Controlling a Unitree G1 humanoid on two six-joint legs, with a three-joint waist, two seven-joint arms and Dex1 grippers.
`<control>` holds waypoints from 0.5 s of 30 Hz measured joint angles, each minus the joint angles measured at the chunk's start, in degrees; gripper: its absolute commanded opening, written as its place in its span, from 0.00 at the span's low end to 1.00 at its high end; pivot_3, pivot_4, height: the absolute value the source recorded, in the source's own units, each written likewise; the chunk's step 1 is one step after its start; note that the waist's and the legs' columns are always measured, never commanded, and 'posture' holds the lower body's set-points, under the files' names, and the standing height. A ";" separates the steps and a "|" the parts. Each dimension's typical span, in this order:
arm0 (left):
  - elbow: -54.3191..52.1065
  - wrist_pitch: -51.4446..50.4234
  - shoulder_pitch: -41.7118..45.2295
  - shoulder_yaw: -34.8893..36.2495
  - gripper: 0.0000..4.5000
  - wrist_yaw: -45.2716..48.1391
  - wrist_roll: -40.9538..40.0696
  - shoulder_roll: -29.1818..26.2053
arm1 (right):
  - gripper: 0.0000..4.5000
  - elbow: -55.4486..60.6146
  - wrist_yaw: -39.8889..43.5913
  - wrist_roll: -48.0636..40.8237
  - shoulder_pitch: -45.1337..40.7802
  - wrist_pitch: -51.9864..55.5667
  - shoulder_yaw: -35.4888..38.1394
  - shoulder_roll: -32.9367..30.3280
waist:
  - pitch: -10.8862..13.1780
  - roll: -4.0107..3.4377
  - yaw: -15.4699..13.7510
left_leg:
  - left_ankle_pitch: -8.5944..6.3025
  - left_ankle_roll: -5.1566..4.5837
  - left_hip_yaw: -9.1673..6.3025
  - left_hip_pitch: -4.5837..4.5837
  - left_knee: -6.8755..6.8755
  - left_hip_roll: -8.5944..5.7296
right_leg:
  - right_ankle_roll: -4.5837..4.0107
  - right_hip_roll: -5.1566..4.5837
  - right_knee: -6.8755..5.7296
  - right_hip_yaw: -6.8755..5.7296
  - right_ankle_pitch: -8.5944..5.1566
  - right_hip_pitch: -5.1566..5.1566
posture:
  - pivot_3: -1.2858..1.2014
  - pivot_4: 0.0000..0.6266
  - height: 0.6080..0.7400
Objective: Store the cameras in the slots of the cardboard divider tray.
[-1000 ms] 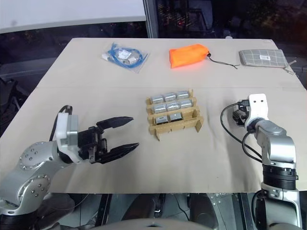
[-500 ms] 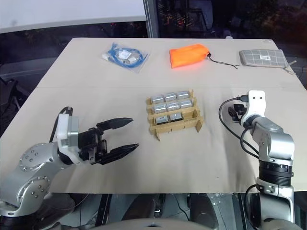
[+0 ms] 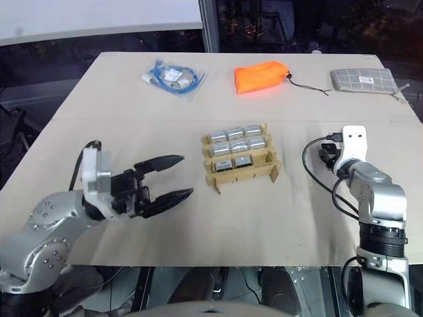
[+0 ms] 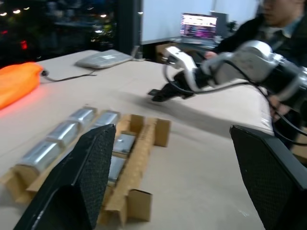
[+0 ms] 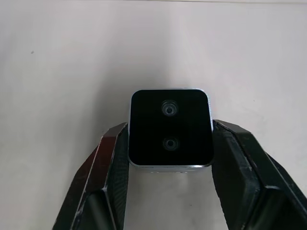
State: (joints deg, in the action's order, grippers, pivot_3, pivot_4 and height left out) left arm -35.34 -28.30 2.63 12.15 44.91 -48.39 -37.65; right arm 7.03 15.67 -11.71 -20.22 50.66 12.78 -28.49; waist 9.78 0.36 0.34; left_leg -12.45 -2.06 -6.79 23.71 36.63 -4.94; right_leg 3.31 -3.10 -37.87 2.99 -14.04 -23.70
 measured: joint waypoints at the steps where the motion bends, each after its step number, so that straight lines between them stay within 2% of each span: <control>1: 0.13 -3.45 2.85 -0.20 0.88 -4.04 -3.74 0.44 | 0.41 2.50 2.30 0.27 1.90 -2.93 -1.42 -1.95 | 0.00 0.00 -0.06 | 0.00 0.00 -0.02 0.03 0.03 0.01 | 0.01 0.01 -0.01 -0.01 0.00 0.00 | 0.52 0.24 1.00; 3: 0.45 -8.66 7.09 -0.47 0.88 -9.21 -9.08 0.11 | 0.41 7.81 6.12 -0.72 2.81 -6.25 -2.48 -3.44 | 0.00 -0.02 0.32 | 0.00 0.00 -0.02 0.02 0.07 0.02 | 0.02 0.03 -0.06 0.01 0.00 0.00 | 0.52 0.24 1.00; 6: 4.83 -20.99 17.80 -3.21 0.88 -20.67 -24.08 -1.45 | 0.41 23.43 16.53 -4.93 3.38 -13.86 -5.17 -8.84 | 0.01 -0.05 0.90 | -0.02 -0.01 -0.02 -0.05 0.13 0.13 | 0.06 0.17 -0.10 0.02 -0.01 0.05 | 0.52 0.24 1.00; 8: 8.41 -26.25 22.41 -5.74 0.88 -25.52 -30.67 -1.32 | 0.41 29.27 20.02 -4.74 3.42 -17.85 -8.10 -11.81 | -0.03 0.03 0.84 | -0.02 -0.01 -0.07 -0.05 0.16 0.12 | 0.06 0.17 -0.09 -0.03 -0.01 0.08 | 0.52 0.24 1.00; 11: 14.28 -31.40 27.00 -8.82 0.88 -31.67 -37.96 -0.61 | 0.41 32.13 21.72 -3.76 3.51 -20.59 -12.18 -12.69 | -0.03 0.10 0.55 | 0.02 0.05 -0.09 0.00 0.35 0.06 | 0.05 0.12 -0.12 -0.05 0.00 0.11 | 0.52 0.24 1.00; 13: 20.89 -32.59 31.77 -10.51 0.88 -37.80 -44.71 3.06 | 0.41 32.97 21.93 -1.39 2.95 -22.40 -15.01 -13.07 | -0.02 0.13 0.13 | 0.11 0.21 -0.15 0.06 0.50 0.03 | 0.07 0.09 -0.15 -0.10 0.02 0.12 | 0.52 0.24 1.00; 15: 22.77 -32.79 33.44 -10.68 0.88 -39.62 -46.97 3.81 | 0.41 33.62 21.95 -0.39 2.29 -23.26 -15.97 -13.16 | 0.00 0.16 0.12 | 0.12 0.23 -0.16 0.08 0.53 0.02 | 0.08 0.08 -0.15 -0.10 0.03 0.12 | 0.52 0.24 1.00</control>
State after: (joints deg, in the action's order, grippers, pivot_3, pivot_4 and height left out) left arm -12.57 -61.09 36.07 1.47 5.28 -95.36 -33.84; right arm 40.64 37.62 -12.10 -17.93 27.40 -3.19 -41.65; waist 9.77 0.52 0.46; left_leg -12.33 -1.83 -6.95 23.80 37.16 -4.92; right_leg 3.39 -3.02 -38.02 2.89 -14.01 -23.58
